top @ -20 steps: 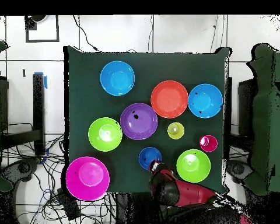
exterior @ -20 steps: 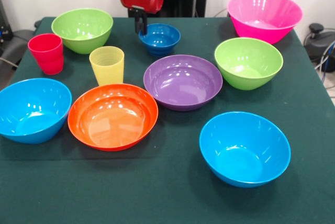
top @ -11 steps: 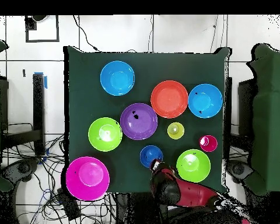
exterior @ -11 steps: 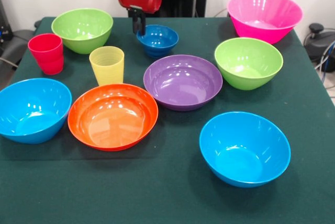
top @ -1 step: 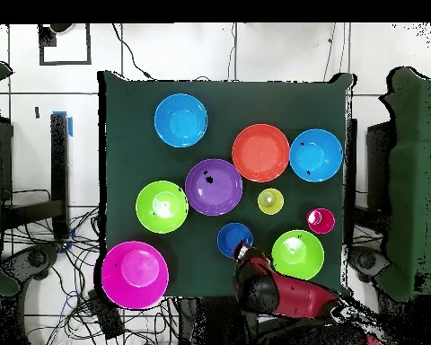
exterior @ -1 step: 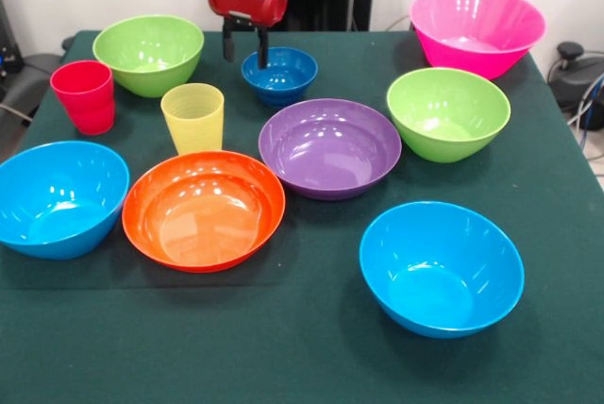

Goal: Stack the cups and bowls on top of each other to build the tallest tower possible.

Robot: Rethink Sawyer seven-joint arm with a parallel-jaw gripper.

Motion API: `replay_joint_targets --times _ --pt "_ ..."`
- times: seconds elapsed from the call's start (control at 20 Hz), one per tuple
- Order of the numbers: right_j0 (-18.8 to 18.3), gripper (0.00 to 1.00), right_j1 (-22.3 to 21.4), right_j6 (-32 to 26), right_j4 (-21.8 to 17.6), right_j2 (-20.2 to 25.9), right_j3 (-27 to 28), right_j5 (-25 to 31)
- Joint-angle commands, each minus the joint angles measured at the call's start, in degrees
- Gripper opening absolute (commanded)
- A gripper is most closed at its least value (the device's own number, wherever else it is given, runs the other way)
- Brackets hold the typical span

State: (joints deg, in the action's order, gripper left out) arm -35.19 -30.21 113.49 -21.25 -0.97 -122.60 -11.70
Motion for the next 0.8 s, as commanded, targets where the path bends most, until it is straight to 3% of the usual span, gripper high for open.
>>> replay_joint_targets --times 0.05,0.3,0.8 --pt "1.9 1.00 1.8 3.2 -2.5 1.7 6.2 0.3" --pt "1.3 1.00 -0.9 2.8 -2.4 3.5 5.0 3.8" --pt "-5.8 1.00 -10.1 2.1 -2.8 11.6 -3.1 11.0"
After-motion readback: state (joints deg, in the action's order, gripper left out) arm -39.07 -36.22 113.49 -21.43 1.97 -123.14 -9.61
